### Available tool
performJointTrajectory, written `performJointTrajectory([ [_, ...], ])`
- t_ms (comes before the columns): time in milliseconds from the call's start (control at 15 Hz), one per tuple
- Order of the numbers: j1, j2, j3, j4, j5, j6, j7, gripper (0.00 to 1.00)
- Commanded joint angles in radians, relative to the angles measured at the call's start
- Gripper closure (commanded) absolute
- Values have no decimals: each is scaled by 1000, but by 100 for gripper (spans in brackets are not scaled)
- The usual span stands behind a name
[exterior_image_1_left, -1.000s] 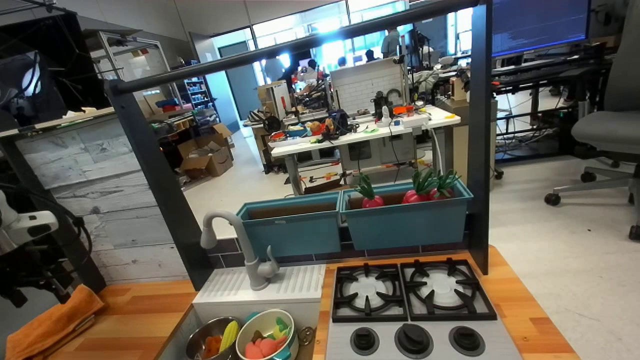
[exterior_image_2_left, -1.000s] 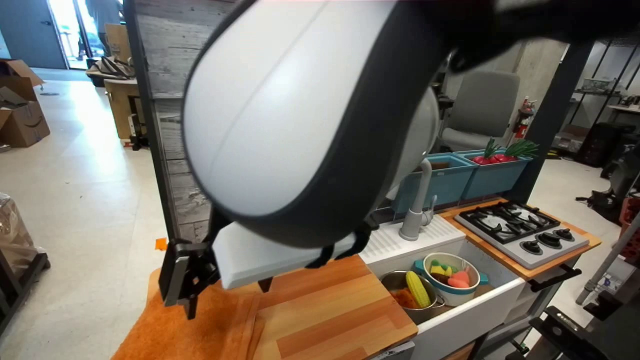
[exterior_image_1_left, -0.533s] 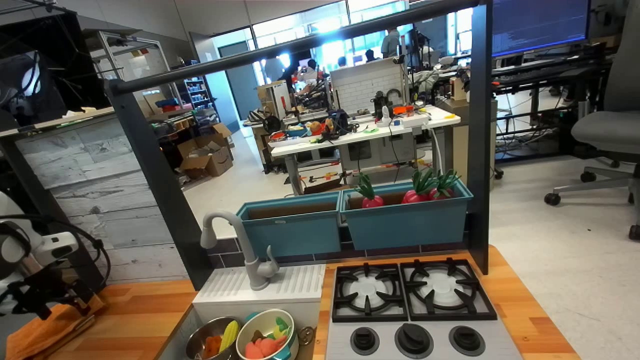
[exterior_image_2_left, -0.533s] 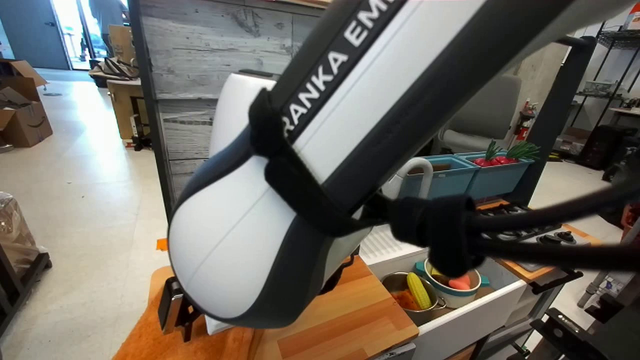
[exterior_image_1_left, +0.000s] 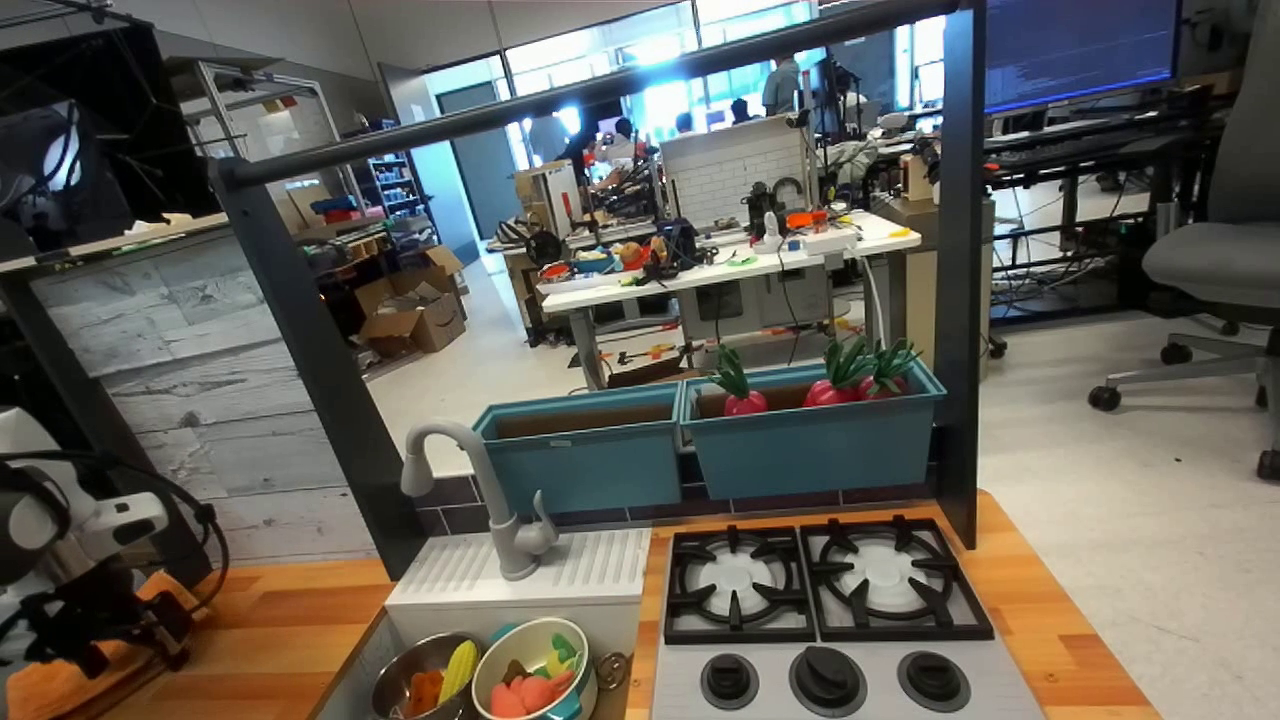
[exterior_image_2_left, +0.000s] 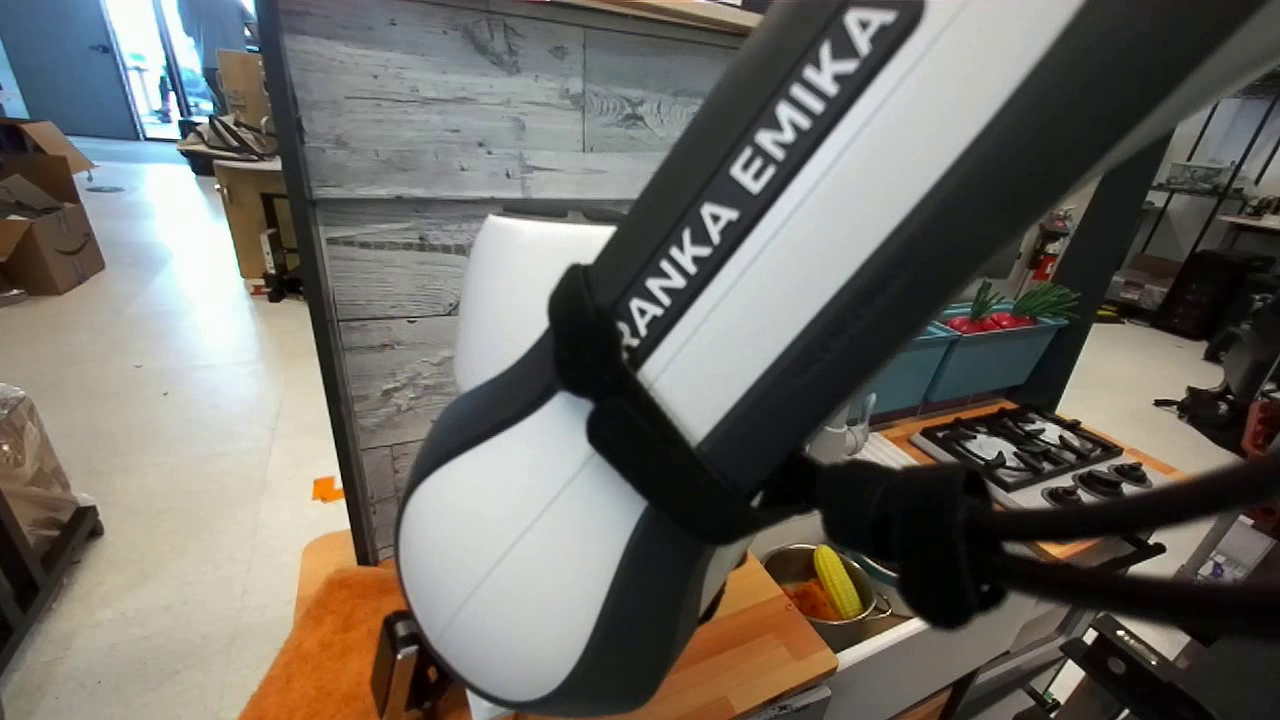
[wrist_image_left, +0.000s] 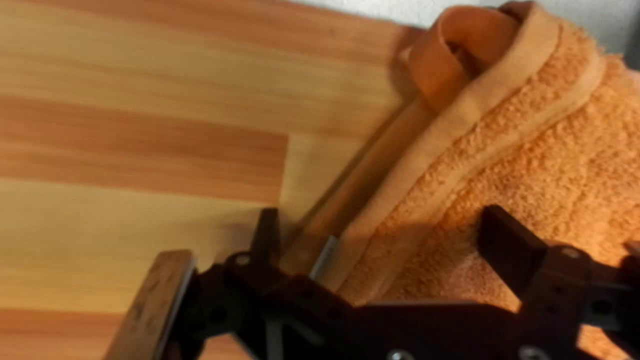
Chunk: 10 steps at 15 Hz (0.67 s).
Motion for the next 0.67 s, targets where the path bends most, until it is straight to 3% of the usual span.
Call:
performJointTrajectory([
  [0,-43,-42,-9,-116,64,-64,6,0],
  [200,-44,-107,-93,-244,93,-31,84,0],
  [467,23,-239,-301,-448,57,43,193,0],
  [600,32,-311,-330,-524,66,83,201,0],
])
